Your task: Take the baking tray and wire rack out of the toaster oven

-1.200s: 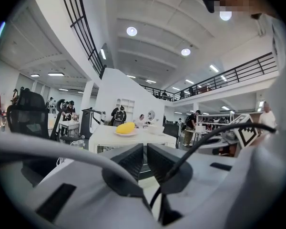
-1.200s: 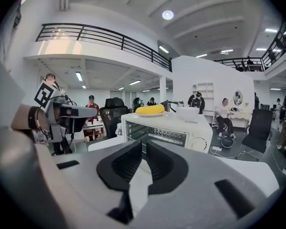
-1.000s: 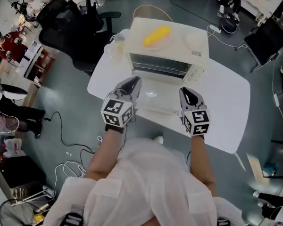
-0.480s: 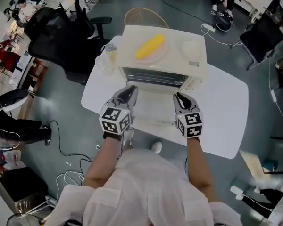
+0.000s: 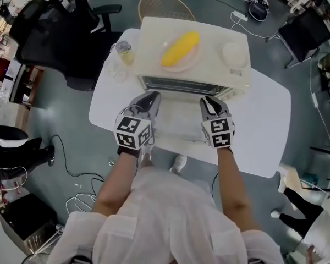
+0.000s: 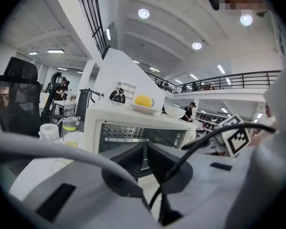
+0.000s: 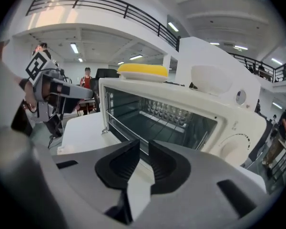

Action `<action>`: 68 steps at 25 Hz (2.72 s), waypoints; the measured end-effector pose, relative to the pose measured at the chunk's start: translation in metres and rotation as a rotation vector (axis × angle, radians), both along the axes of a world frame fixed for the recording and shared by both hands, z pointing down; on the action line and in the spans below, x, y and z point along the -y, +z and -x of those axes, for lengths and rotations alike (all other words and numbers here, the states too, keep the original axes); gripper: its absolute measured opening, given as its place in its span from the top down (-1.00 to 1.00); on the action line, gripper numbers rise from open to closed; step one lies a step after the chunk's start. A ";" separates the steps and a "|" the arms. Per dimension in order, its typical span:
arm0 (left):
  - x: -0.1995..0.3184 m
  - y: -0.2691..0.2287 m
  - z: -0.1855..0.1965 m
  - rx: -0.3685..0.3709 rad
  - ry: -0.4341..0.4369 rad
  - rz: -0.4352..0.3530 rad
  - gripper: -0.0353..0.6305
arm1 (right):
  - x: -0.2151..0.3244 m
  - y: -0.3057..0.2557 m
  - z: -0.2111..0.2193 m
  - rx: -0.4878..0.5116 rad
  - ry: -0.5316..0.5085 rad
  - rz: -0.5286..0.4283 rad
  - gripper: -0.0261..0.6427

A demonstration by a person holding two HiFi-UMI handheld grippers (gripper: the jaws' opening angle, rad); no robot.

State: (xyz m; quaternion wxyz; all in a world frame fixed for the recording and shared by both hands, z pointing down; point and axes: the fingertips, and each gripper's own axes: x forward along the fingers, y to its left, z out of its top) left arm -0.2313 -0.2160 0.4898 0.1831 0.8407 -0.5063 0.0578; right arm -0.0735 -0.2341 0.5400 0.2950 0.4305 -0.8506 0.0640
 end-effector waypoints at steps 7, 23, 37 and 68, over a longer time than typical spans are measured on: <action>0.013 0.010 0.007 0.004 0.034 0.029 0.82 | 0.017 0.020 0.022 -0.378 -0.184 -0.097 0.73; 0.011 0.011 0.017 0.013 0.026 0.054 0.82 | 0.037 0.062 0.043 -0.812 -0.436 -0.212 0.72; 0.018 0.025 0.003 0.101 -0.010 0.230 0.82 | 0.000 0.055 0.041 -0.765 -0.444 -0.236 0.86; 0.051 0.108 0.002 0.341 -0.130 0.651 0.75 | -0.060 0.057 0.037 -0.691 -0.459 -0.208 0.85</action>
